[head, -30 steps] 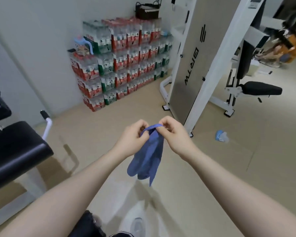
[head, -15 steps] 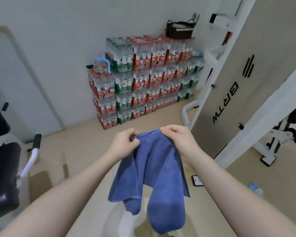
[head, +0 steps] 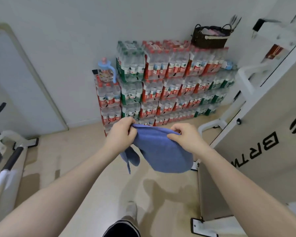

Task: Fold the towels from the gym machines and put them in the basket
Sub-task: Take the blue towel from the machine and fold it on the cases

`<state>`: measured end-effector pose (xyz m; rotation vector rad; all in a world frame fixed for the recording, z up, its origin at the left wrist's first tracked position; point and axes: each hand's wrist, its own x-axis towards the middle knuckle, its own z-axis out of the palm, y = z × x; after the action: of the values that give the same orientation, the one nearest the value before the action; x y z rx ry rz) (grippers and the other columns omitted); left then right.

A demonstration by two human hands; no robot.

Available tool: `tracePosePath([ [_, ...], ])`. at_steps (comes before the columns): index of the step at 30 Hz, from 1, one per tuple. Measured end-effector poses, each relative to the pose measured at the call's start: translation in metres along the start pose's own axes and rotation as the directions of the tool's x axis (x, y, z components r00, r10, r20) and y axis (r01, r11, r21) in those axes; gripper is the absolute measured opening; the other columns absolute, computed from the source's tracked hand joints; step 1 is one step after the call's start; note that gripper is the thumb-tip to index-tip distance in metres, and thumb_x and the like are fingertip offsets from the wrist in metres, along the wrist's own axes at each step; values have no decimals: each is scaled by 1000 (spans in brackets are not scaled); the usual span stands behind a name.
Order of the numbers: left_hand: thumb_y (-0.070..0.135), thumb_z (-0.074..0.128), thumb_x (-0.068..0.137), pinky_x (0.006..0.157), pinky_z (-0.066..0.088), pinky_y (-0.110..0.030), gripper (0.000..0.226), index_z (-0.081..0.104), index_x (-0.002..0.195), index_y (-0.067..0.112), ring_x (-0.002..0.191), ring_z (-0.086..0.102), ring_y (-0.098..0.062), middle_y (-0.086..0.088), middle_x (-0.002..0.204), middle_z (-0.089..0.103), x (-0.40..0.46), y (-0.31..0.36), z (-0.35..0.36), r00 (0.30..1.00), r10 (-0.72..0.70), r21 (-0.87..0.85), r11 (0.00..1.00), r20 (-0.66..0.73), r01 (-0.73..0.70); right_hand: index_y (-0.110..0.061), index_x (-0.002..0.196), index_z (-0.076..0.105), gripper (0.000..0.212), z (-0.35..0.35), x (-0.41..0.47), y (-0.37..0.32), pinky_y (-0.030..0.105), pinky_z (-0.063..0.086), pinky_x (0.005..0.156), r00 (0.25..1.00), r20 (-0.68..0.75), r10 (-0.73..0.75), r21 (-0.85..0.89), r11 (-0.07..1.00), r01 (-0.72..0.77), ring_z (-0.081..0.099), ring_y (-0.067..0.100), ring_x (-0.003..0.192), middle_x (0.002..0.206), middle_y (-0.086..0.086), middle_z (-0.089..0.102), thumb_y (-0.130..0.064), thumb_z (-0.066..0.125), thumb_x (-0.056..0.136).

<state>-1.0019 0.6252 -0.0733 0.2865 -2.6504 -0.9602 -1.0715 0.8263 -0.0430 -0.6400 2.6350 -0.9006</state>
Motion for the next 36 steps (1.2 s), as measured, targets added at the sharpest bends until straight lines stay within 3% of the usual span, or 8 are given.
tracePosePath([
  [3,18,53,86,66,37,-31,14,52,86,5,77,47,-22,-4,80,47,48,5,12,991,119,125,984,57,-125,1,74,58,23,-14,51,27,26,32,56,997,-81,4,-62,998,-9,47,17,64,74,13,61,-17,55,88],
  [8,10,48,88,70,40,-37,16,53,102,3,87,50,-29,-12,100,49,144,3,41,972,210,164,960,109,-226,-17,82,63,17,-42,145,51,23,31,61,924,-376,-68,-133,991,19,48,14,77,82,-2,52,-15,49,92],
  [16,-3,41,84,66,28,-28,15,48,80,9,80,46,-23,-8,83,51,347,-27,49,998,-41,-16,999,46,42,-11,104,63,26,-124,334,50,14,26,69,831,-553,-64,-38,998,52,45,9,88,108,6,58,-3,42,92],
  [22,3,36,92,54,33,-25,16,51,91,9,71,47,-25,-5,74,51,447,-50,74,997,-51,10,999,51,50,-15,108,58,21,-131,441,69,29,40,71,774,-628,79,152,988,23,56,18,90,108,1,62,-12,41,96],
  [24,5,35,94,52,31,-19,19,53,96,11,73,46,-21,-2,78,52,480,-52,81,993,-117,-46,992,-7,117,-17,115,54,22,-139,481,74,31,41,69,761,-636,127,214,977,16,55,19,88,109,0,62,-16,43,96],
  [27,8,37,95,55,25,-26,22,56,106,6,80,49,-21,-4,87,57,541,-54,84,976,-140,-82,988,-165,128,-19,122,51,28,-164,552,75,29,40,72,746,-659,101,250,964,90,53,16,87,102,-6,57,-16,46,94],
  [31,8,40,94,64,26,-18,25,60,110,7,87,55,-25,-11,100,66,628,-59,81,939,-45,1,999,-341,48,-18,111,60,23,-204,656,73,17,36,75,740,-673,-1,239,946,219,58,15,99,103,-7,63,-15,49,91],
  [36,11,39,96,70,31,-19,26,60,111,8,97,58,-28,-12,104,67,736,-57,76,896,-111,-8,993,-429,120,-15,107,63,20,-252,766,67,16,30,67,794,-593,-130,117,962,245,60,18,97,108,1,67,-21,50,92],
])
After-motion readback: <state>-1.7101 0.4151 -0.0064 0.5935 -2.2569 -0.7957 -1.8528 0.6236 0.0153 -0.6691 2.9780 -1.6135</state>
